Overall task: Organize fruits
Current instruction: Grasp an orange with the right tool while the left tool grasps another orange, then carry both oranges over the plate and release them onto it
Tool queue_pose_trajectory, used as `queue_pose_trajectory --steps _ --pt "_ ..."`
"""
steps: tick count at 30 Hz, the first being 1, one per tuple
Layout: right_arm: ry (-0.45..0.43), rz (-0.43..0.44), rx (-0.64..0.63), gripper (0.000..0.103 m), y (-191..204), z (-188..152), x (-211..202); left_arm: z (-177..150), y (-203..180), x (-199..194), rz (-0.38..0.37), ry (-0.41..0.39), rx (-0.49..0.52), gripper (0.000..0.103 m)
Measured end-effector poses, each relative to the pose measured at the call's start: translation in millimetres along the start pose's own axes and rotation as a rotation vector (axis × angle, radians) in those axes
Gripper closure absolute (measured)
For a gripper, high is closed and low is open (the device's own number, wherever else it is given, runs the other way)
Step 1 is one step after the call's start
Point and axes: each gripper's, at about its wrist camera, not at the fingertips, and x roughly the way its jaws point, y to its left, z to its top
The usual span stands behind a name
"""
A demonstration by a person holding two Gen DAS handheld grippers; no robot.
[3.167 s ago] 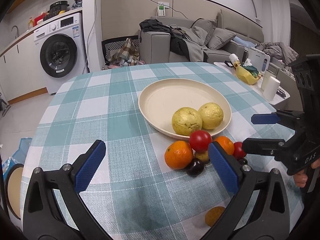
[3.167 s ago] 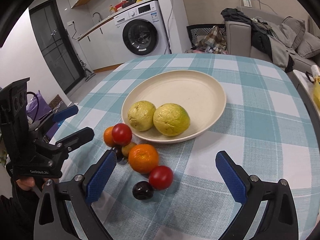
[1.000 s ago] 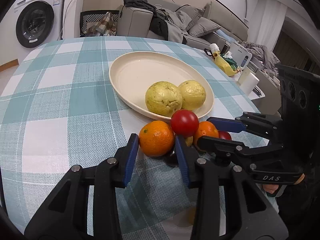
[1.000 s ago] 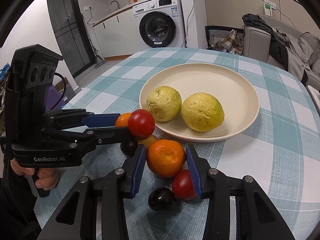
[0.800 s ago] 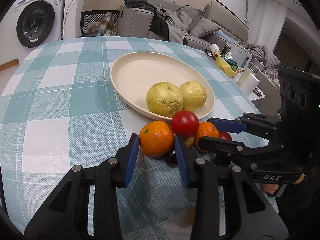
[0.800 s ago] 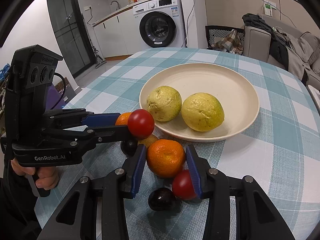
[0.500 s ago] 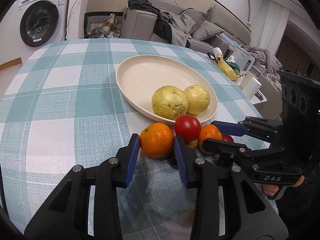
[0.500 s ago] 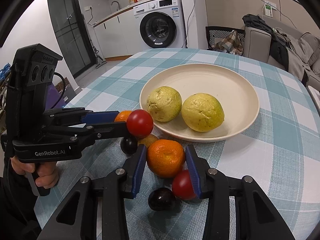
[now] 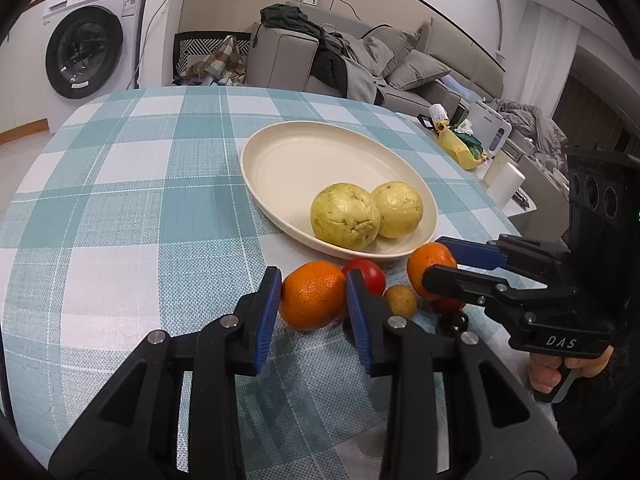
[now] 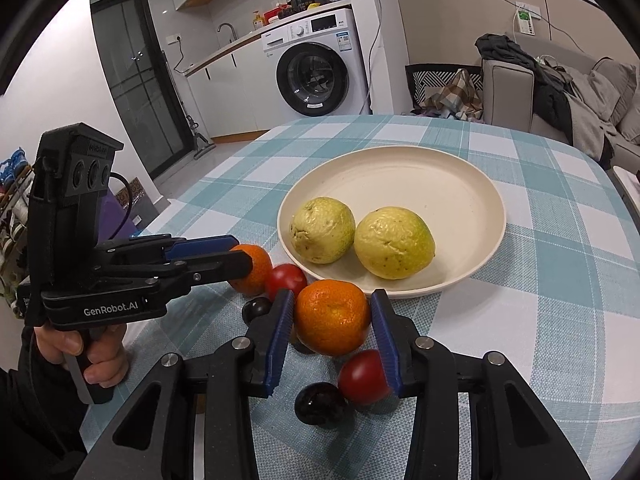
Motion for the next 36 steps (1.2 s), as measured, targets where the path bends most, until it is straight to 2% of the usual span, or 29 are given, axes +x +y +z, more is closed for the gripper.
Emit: queue_pose_trajectory --steps 3,7,11,13,18,23,36 --pt "0.000 0.001 0.003 0.062 0.0 0.3 0.1 -1.7 -4.3 1.5 0.008 0.007 0.013 0.071" --pt "-0.001 -0.001 0.002 0.062 0.1 0.6 0.0 -4.3 -5.1 8.4 0.013 0.052 0.010 0.063" --pt "-0.001 0.001 0.003 0.062 0.2 0.9 -0.3 -6.2 -6.2 14.7 0.018 0.074 0.012 0.064" --pt "-0.001 0.000 0.003 0.062 0.2 0.9 -0.3 -6.3 -6.0 12.9 0.010 0.060 0.009 0.068" --pt "-0.003 0.000 0.004 0.062 0.2 1.1 -0.4 -5.6 -6.8 12.4 0.001 0.048 0.013 0.069" --pt "-0.008 -0.001 0.004 0.062 0.0 1.2 -1.5 -3.7 -9.1 3.8 0.001 0.002 0.026 0.069" --pt "-0.117 -0.013 0.057 0.062 -11.1 5.1 -20.2 4.1 -6.5 -17.5 0.048 -0.115 0.013 0.069"
